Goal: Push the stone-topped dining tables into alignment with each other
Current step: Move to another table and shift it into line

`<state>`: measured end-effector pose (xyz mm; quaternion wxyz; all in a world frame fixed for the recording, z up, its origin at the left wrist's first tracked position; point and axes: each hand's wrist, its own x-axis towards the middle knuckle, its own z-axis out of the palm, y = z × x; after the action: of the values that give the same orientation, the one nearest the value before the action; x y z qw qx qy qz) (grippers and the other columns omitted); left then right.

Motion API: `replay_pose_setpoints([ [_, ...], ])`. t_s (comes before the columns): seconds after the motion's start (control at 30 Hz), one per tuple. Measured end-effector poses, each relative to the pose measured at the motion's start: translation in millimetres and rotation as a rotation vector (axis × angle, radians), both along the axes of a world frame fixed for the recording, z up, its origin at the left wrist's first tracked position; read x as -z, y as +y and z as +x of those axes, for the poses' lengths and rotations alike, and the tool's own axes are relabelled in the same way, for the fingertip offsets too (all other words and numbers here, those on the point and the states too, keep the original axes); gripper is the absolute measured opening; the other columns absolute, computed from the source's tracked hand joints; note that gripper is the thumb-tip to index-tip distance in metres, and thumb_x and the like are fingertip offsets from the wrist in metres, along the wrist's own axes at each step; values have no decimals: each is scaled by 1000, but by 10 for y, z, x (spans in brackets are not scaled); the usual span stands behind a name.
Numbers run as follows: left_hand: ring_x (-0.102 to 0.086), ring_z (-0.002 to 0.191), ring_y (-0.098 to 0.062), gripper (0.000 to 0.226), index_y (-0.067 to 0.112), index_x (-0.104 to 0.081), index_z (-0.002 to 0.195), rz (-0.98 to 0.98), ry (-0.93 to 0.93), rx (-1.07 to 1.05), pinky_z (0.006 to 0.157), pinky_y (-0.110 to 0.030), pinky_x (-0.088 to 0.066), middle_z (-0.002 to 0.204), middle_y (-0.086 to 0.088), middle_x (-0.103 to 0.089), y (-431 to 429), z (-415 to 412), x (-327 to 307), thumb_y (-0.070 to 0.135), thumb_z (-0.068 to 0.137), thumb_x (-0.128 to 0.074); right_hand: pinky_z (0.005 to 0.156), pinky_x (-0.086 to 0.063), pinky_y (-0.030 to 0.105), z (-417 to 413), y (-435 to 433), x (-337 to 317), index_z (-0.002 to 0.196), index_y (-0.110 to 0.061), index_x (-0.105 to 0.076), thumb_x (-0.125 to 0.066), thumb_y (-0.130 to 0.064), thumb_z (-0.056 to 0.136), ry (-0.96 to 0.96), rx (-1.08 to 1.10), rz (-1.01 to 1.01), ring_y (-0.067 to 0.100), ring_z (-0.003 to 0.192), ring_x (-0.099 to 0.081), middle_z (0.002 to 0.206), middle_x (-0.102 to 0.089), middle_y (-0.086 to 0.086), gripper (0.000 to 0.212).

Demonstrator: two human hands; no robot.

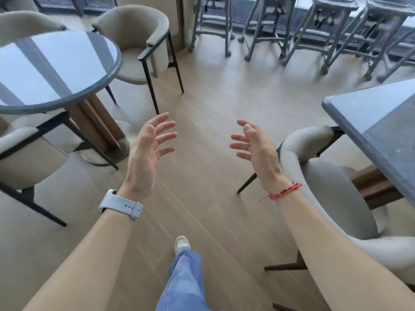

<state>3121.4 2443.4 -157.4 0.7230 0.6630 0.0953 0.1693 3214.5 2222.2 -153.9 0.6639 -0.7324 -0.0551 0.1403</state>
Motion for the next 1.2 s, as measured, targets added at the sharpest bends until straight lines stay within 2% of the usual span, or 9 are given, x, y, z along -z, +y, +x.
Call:
replay_pose_setpoints([
  [0.27, -62, 125, -27, 65, 25, -57, 138, -10, 8, 153, 102, -51, -50, 137, -4, -64, 760, 1671, -70, 64, 89, -41, 90, -55, 35, 1297, 768, 5, 125, -37, -62, -46, -55, 89, 3, 112, -25, 18, 102, -71, 116, -70, 2, 44],
  [0.4, -61, 126, -31, 71, 21, -56, 140, -20, -4, 200, 103, -54, -49, 138, -8, -63, 971, 2499, -60, 69, 87, -49, 89, -54, 35, 1978, 983, 32, 122, -39, -63, -47, -55, 88, 5, 183, -5, 17, 101, -71, 114, -71, 1, 41],
  [0.53, -61, 125, -30, 87, 18, -56, 141, -40, -4, 219, 100, -48, -51, 138, -8, -64, 1075, 3383, 0, 81, 80, -56, 91, -54, 37, 2742, 1060, 97, 125, -38, -63, -47, -55, 88, 10, 238, -9, 16, 106, -69, 117, -70, 0, 44],
  [0.7, -61, 124, -28, 68, 22, -59, 136, -47, -9, 260, 99, -48, -51, 135, -9, -65, 1050, 4608, -3, 65, 87, -42, 95, -53, 41, 3856, 1028, 153, 124, -41, -63, -50, -59, 83, 15, 268, 36, 16, 113, -66, 122, -67, 2, 47],
  [0.9, -62, 123, -26, 67, 21, -58, 137, 10, -12, 313, 98, -47, -52, 134, -7, -65, 996, 6092, -143, 64, 87, -42, 92, -54, 38, 5225, 960, 50, 122, -45, -64, -51, -69, 73, 30, 301, 70, 15, 111, -66, 121, -68, 0, 56],
  [1.07, -62, 123, -25, 67, 22, -59, 135, -16, -1, 357, 95, -44, -53, 134, -7, -66, 921, 7127, -152, 64, 86, -43, 92, -54, 38, 6152, 891, 41, 122, -44, -64, -50, -69, 72, 29, 357, 63, 15, 111, -67, 122, -68, 1, 57],
  [1.2, -62, 125, -27, 68, 23, -59, 136, -24, 15, 425, 97, -46, -52, 135, -7, -66, 846, 7967, -60, 65, 85, -43, 92, -53, 39, 6851, 834, 98, 117, -47, -65, -53, -63, 77, 29, 443, 63, 16, 111, -67, 122, -68, 1, 44],
])
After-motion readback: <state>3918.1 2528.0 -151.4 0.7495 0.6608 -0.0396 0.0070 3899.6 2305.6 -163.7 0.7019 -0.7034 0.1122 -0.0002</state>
